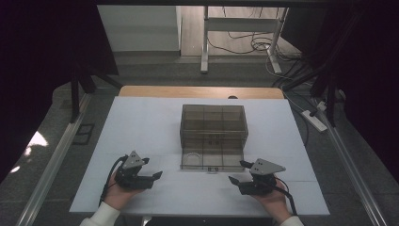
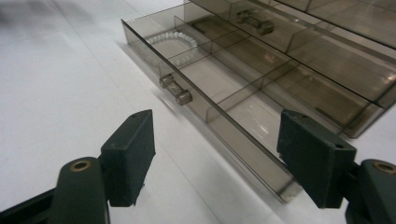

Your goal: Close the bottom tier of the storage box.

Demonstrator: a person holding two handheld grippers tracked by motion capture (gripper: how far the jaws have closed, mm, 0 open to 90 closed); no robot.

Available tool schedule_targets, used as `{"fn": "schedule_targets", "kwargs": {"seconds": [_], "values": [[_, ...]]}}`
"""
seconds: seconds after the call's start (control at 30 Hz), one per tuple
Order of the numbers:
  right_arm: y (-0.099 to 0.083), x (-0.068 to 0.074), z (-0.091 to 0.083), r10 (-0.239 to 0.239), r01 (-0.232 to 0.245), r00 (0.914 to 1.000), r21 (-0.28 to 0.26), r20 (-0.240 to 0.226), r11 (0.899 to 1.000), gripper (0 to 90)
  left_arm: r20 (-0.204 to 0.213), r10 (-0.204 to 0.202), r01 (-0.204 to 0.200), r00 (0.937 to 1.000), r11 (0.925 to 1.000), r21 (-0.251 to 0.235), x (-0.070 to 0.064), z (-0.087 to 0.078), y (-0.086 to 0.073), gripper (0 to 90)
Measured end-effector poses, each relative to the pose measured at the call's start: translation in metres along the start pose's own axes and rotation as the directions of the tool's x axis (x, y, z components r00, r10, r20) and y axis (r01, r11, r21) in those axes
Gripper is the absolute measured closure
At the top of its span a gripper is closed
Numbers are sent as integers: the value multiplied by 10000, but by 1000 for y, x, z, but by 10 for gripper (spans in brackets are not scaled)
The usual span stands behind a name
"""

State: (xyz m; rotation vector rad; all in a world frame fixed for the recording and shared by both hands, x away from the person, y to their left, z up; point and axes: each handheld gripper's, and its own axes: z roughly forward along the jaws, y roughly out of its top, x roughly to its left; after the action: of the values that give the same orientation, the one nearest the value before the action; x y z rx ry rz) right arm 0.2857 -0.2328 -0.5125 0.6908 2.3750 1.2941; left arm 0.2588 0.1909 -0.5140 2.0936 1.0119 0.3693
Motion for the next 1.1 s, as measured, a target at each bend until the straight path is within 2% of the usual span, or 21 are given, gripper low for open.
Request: {"fn": "schedule_targets", "kwargs": {"seconds": [0.23, 0.5, 0.57, 0.67, 0.73, 0.87, 0.93, 1.0, 1.1], "values": [[3, 4, 8, -73, 74, 9999, 82, -117, 9999, 305, 4, 17, -17, 10000, 10000, 1, 0, 0, 0, 261], [5, 7, 18, -104, 120, 9979, 255, -636, 9996, 388, 67, 19, -20, 10000, 10000, 91, 0, 2, 0, 257], [6, 8, 21, -97, 122, 9974, 349, -716, 9993, 445, 73, 22, -23, 10000, 9999, 98, -1, 2, 0, 257], [8, 6, 26, 41, 19, 9934, 516, -1144, 9987, 560, 75, 33, -34, 10000, 10000, 87, -1, 2, 1, 257], [8, 6, 28, 105, -32, 9930, 615, -1180, 9981, 677, 72, 31, -32, 10000, 10000, 85, -1, 2, 1, 257], [10, 6, 33, -8, 96, 9958, 956, -913, 9954, 893, 108, -31, 30, 9999, 9999, 97, -1, 2, 0, 257], [13, 7, 38, -57, 152, 9969, 1205, -789, 9926, 893, 128, -30, 29, 9999, 9999, 100, -1, 3, 0, 257], [15, 9, 43, -348, 433, 9975, 1438, -610, 9887, 894, 118, -26, 25, 9999, 10000, 91, -1, 2, 0, 257], [15, 11, 49, -410, 492, 9977, 1612, -537, 9857, 893, 102, -16, 15, 9999, 10000, 76, -1, 2, 0, 257]]}}
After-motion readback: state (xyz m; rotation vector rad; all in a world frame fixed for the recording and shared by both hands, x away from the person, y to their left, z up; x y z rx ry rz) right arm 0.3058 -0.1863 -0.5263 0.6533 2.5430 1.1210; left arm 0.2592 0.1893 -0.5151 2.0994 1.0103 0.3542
